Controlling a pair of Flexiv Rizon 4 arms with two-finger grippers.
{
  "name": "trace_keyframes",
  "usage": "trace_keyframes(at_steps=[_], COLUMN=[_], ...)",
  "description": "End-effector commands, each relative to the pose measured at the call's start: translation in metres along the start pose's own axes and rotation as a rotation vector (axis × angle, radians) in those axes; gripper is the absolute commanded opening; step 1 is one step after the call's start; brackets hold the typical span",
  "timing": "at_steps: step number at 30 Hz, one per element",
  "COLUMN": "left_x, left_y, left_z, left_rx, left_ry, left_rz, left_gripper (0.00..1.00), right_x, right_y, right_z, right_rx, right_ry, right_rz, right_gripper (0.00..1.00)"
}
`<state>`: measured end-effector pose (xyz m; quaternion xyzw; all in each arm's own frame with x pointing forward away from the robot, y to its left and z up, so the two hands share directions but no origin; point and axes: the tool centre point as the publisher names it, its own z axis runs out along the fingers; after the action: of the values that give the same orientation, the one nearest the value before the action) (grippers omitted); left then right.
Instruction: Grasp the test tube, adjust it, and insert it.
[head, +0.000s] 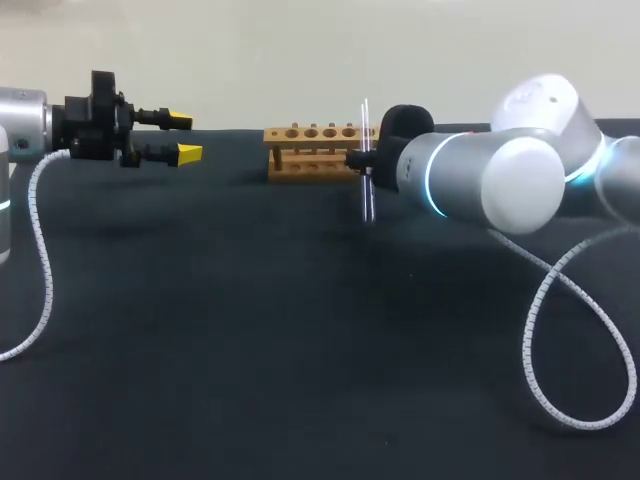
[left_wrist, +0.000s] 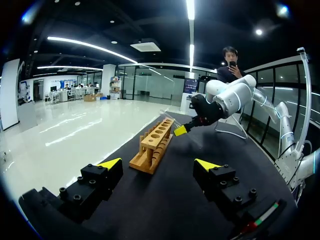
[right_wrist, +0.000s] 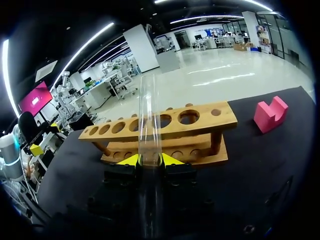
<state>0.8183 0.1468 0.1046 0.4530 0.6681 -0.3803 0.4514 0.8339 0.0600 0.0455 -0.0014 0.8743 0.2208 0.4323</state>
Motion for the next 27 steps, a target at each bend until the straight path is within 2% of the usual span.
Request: trace_keyframes(at_steps=[1, 8, 27], left_x=[0.001, 0.001, 0.001], left_y=[-0.002, -0.002, -0.002], left_z=[0.0, 0.0, 0.0], left_rx=[-0.005, -0.005, -0.005], left_ry=[-0.003, -0.003, -0.003], left_rz=[0.003, 0.003, 0.003], left_gripper=[1.0, 1.0, 1.0], right_x=[0.001, -0.014, -0.014], right_y=[-0.002, 0.008, 0.008], right_z=[-0.004, -0.028, -0.028], right_rx=[0.016, 0.058, 0.058], right_ry=[-0.016, -0.123, -0.123], right_rz=[0.01, 0.042, 0.042], right_gripper=[0.0, 0.0, 0.0])
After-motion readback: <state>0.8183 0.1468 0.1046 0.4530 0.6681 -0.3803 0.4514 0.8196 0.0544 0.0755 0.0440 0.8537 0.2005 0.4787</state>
